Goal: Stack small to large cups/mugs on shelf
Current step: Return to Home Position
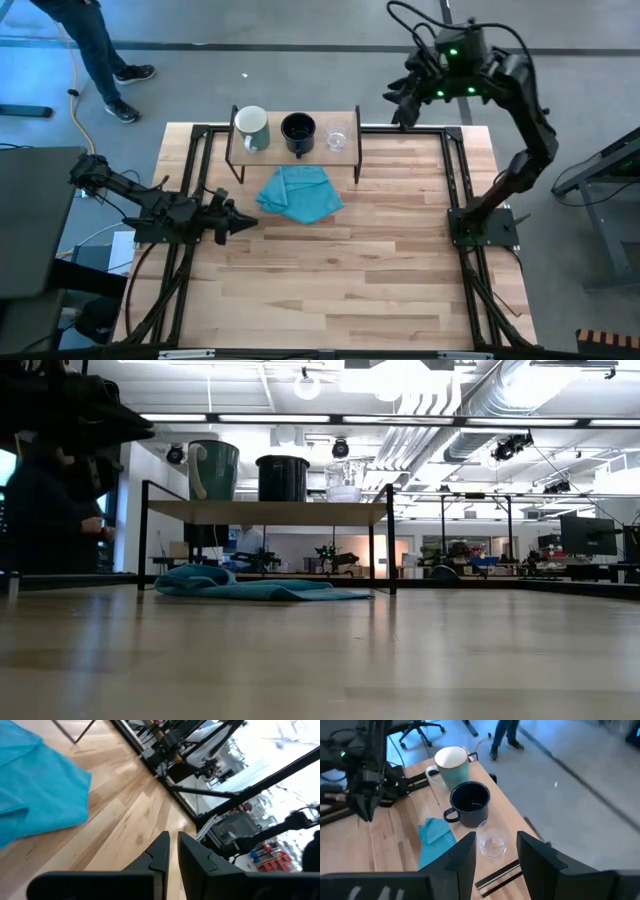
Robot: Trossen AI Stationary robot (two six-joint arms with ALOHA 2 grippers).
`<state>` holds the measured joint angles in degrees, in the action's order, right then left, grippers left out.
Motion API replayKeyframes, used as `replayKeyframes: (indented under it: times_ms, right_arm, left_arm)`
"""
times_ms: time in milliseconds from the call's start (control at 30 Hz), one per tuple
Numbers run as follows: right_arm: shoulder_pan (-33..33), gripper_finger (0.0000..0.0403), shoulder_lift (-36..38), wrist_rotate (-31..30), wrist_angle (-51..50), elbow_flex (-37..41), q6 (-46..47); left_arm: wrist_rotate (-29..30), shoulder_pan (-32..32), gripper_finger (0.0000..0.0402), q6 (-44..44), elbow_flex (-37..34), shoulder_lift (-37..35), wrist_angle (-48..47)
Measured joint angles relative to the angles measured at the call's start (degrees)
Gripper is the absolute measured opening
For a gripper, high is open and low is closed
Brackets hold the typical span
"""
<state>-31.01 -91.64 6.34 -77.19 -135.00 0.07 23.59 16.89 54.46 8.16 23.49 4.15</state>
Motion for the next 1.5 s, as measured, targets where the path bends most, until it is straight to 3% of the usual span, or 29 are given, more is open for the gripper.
replayKeyframes:
  times_ms: [267,467,967,1267,1500]
  right_arm:
    - [2.6,0.0134,5.1,2.6,0.7,1.2,-10.4]
    - [2.6,0.0134,11.9,4.2,3.4,8.7,-14.8]
    - [2.0,0.0134,42.9,5.9,39.2,54.7,-15.1]
    - [2.0,0.0134,55.8,3.4,58.4,75.1,-9.2]
    - [2.2,0.0134,60.4,3.8,73.8,86.4,-2.5]
  left_arm:
    - [0.0,0.0,0.0026,-0.2,0.0,0.0,4.2]
    - [0.0,0.0,0.0026,-2.0,0.0,0.0,7.3]
    - [0.0,0.0,0.0026,-5.2,0.0,0.0,9.5]
    - [2.7,0.0,0.0026,-6.0,0.0,0.0,9.5]
    - [5.4,0.0,0.0026,-7.7,0.0,0.0,9.5]
